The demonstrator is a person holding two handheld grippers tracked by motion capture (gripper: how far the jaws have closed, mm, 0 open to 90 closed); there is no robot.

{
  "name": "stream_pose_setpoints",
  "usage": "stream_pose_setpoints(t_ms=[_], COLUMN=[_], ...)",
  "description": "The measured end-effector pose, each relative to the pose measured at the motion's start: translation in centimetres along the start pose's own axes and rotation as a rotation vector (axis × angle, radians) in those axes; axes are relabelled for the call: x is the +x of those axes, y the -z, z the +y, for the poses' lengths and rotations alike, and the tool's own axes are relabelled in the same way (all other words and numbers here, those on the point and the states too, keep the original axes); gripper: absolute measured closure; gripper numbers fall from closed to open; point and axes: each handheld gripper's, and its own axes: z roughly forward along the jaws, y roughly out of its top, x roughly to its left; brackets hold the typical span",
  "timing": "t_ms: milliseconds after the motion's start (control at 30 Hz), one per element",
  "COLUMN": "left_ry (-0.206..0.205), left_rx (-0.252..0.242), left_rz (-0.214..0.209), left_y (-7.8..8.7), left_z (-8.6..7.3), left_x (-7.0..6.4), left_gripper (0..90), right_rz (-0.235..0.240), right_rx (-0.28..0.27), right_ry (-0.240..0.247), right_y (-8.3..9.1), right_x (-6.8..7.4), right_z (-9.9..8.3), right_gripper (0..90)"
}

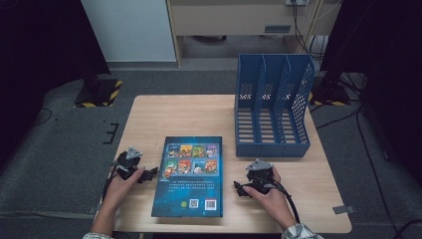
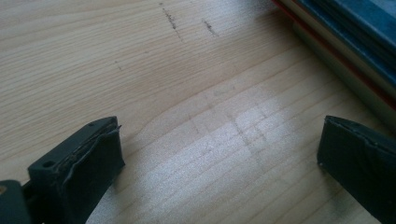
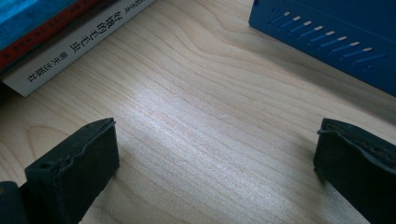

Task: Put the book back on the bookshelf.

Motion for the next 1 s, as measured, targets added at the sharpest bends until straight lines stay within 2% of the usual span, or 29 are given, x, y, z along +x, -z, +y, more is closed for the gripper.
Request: stream_pose_setpoints(t_ms=[533, 633, 700, 767, 867, 900, 933, 1000], left_ry=[0.001, 0.011, 0.025, 0.059, 0.050, 0.050, 0.054, 0.038], left_rx=[-0.001, -0.013, -0.030, -0.082, -0.107, -0.107, -0.114, -0.112], left_rz=[-0.013, -0.021, -0.010, -0.021, -0.035, -0.035, -0.044, -0.048], left_y=[0.2, 0.4, 0.9, 1.9, 2.7, 2.7, 2.9, 3.2], left_z=[0.0, 0.1, 0.3, 0.7, 1.1, 1.1, 1.2, 1.3], left_x=[-0.1, 0.1, 0.3, 0.4, 0.0, 0.0, -0.2, -0.8], left_gripper=[1.7, 2.9, 2.9, 2.4, 3.4, 3.4, 3.5, 3.5], right_rz=[0.000, 0.005, 0.010, -0.003, 0.048, 0.048, 0.054, 0.080], right_rx=[0.000, 0.011, 0.027, 0.037, -0.015, -0.015, -0.052, -0.077], right_ry=[-0.004, 0.002, 0.010, 0.030, 0.040, 0.040, 0.037, 0.031], right_y=[0.0, 0.1, 0.2, 0.7, 1.8, 1.8, 2.5, 3.3], right_x=[0.1, 0.1, 0.0, 0.2, 0.5, 0.5, 0.9, 1.3], right_z=[0.0, 0.1, 0.2, 0.6, 1.1, 1.1, 1.4, 1.6], right_gripper=[0.5, 0.7, 3.2, 5.1, 4.9, 4.9, 5.2, 5.3])
